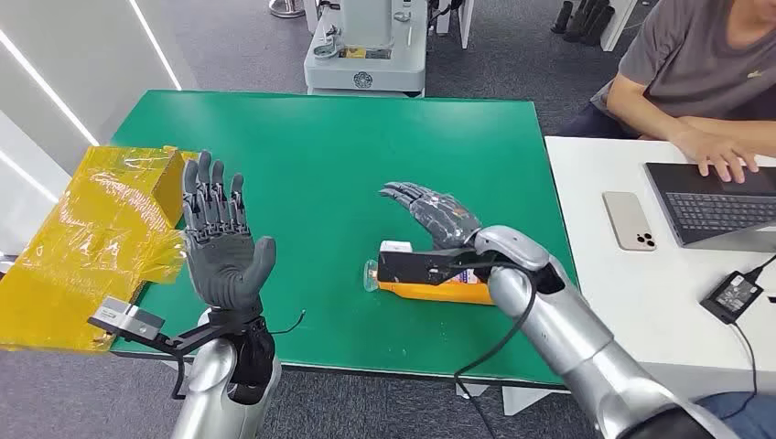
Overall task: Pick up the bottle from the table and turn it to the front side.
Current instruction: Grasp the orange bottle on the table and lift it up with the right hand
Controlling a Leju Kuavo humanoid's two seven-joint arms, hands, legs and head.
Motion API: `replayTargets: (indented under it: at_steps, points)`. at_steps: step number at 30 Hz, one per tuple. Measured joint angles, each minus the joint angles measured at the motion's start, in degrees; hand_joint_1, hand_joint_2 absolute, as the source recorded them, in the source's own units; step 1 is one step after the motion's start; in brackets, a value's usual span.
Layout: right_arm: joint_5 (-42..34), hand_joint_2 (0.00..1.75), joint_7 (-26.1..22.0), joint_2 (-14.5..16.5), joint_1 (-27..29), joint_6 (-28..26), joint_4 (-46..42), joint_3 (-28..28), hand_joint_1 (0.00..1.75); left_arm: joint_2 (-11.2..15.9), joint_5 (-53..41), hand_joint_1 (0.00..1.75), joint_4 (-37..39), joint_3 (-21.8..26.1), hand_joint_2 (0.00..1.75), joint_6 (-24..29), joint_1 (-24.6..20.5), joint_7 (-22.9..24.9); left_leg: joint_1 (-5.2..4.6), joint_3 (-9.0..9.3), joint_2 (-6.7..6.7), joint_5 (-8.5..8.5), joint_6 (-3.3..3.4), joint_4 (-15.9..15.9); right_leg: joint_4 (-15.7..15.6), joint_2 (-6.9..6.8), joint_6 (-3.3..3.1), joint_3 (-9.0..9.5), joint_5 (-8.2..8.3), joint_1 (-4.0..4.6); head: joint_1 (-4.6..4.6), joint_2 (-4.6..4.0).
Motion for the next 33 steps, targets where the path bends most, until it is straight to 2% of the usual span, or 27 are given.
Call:
replayTargets:
  at_steps: [7,14,25,33]
  points:
    - [-3.4,1.75,-1.1,-2.6,-6.0,7.0,10.7,5.1,0.0,0.3,1.2,0.0,0.8,-1.9,1.75,0.6,-0.9,0.4,-0.01,-0.05,-0.04,-0.02,0.02,0.0,0.0,-0.03,0.01,0.0,0.0,0.0,0.02,0.0]
    - [-8.4,1.75,-0.6,-5.9,-8.3,10.0,16.2,10.9,0.0,0.9,2.7,0.0,1.6,-3.4,1.75,1.4,-1.9,0.9,-0.01,-0.07,-0.04,-0.07,0.04,0.0,-0.1,-0.01,0.03,0.0,-0.01,0.0,0.02,0.0]
    - [-11.6,1.75,-0.8,-6.8,-9.7,10.5,21.3,17.4,0.0,1.4,3.5,0.0,2.8,-4.2,1.75,2.1,-2.8,0.7,0.0,-0.05,-0.02,-0.06,0.03,0.0,-0.1,0.01,0.03,-0.01,-0.01,0.01,0.01,0.0]
    - [-12.9,1.75,-0.9,-6.9,-8.7,8.1,23.7,19.7,0.0,1.5,3.8,0.0,2.8,-4.5,1.75,2.4,-3.0,0.7,-0.01,-0.05,-0.02,-0.06,0.03,0.0,-0.1,0.01,0.03,-0.01,-0.01,0.0,0.01,0.0]
